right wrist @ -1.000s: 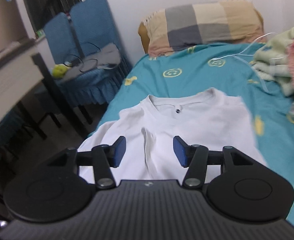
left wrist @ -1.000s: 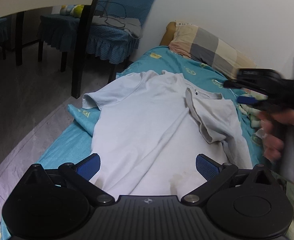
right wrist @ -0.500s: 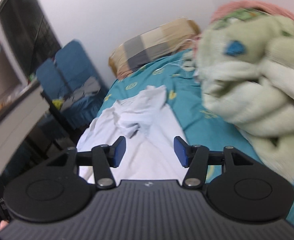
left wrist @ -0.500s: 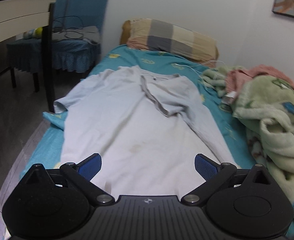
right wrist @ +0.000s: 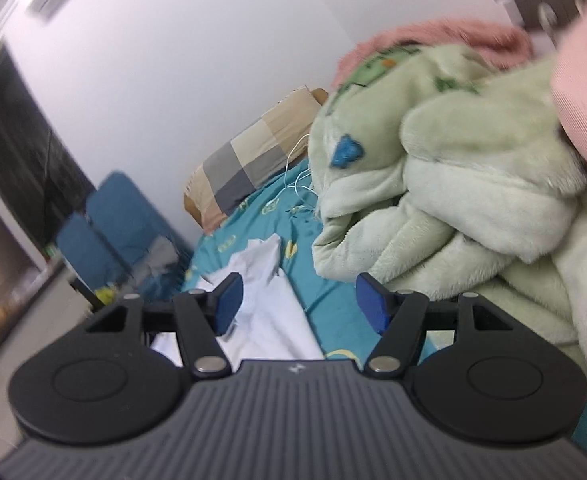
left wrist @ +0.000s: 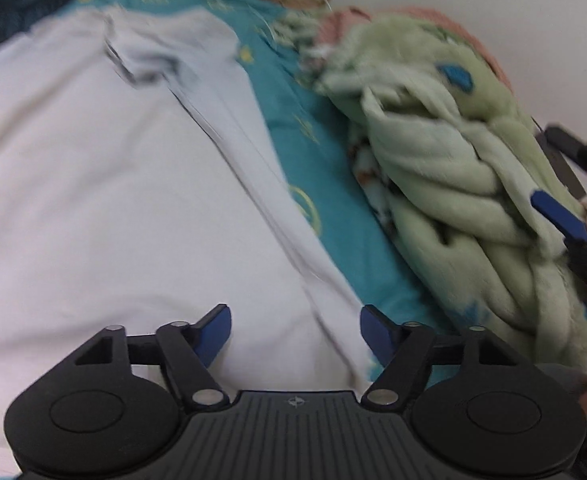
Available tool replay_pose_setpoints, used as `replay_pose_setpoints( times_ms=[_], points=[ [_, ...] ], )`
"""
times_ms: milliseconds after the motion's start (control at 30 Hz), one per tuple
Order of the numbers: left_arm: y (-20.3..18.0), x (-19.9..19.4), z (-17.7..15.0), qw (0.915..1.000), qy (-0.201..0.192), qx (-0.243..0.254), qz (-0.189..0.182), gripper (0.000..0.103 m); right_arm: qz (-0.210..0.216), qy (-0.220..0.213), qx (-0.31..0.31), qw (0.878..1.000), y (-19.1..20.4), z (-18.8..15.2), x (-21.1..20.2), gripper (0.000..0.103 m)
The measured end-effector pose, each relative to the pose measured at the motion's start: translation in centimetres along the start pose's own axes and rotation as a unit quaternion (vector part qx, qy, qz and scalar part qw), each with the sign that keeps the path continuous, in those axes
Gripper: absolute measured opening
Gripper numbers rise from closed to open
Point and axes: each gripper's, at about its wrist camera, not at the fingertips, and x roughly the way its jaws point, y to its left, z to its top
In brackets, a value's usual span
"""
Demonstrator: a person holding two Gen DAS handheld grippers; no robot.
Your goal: Fold clothes
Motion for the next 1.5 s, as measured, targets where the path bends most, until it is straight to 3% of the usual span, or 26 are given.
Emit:
replay_pose_setpoints(
  times_ms=[167, 267, 333, 400, 467, 767, 933, 1133, 1233, 1333, 1433, 1500],
  points=[
    [0.9, 3.9, -0.6, 0.9932, 0.064, -0.083, -0.051, 0.052, 0.02, 0.029, 0.03, 0.999, -0.9, -0.1, 1.1, 0.069],
    [0.9, 5.5, -1.2, 0.9868, 0.095, -0.105, -0.079, 0.047, 0.028, 0.056, 0.024, 0.998, -0.7, -0.5, 2.1, 0.069],
    [0.5, 6.2, -1.7, 0.9864, 0.111, -0.095, -0.076, 0.036, 0.028, 0.068, 0.024, 0.997, -0.7, -0.8, 2.7, 0.069],
    [0.3, 6.4, -1.9, 0.987, 0.115, -0.087, -0.07, 0.008, 0.028, 0.076, 0.025, 0.996, -0.8, -0.9, 3.1, 0.069],
    [0.1, 6.1, -1.8, 0.988, 0.113, -0.082, -0.066, 0.003, 0.027, 0.084, 0.029, 0.996, -0.9, -0.9, 3.4, 0.069],
    [1.5, -1.1, 1.1, 0.9874, 0.081, -0.102, -0.09, 0.001, 0.021, 0.115, 0.024, 0.993, -0.6, -1.5, 4.0, 0.069],
    [5.7, -4.4, 2.1, 0.9875, 0.071, -0.129, -0.055, 0.001, 0.017, 0.146, 0.004, 0.989, 0.1, -2.2, 4.8, 0.069],
    [11.0, -4.1, 0.9, 0.9858, 0.087, -0.143, 0.015, 0.001, 0.033, 0.211, -0.017, 0.977, 1.3, -3.8, 6.6, 0.069],
    [11.9, -2.8, 0.1, 0.9839, 0.101, -0.147, 0.016, 0.001, 0.03, 0.235, -0.02, 0.971, 1.6, -4.5, 7.4, 0.069],
    [11.0, -2.1, -0.2, 0.9864, 0.112, -0.12, 0.007, 0.001, 0.019, 0.246, -0.023, 0.969, 1.8, -5.1, 7.9, 0.069],
    [9.7, -2.4, -0.3, 0.9912, 0.103, -0.083, 0.009, 0.002, 0.011, 0.245, -0.036, 0.969, 2.3, -5.4, 8.0, 0.068],
    [9.2, -3.1, -0.1, 0.9936, 0.09, -0.068, 0.009, 0.008, 0.004, 0.244, -0.043, 0.969, 2.7, -5.6, 8.1, 0.068]
  ],
)
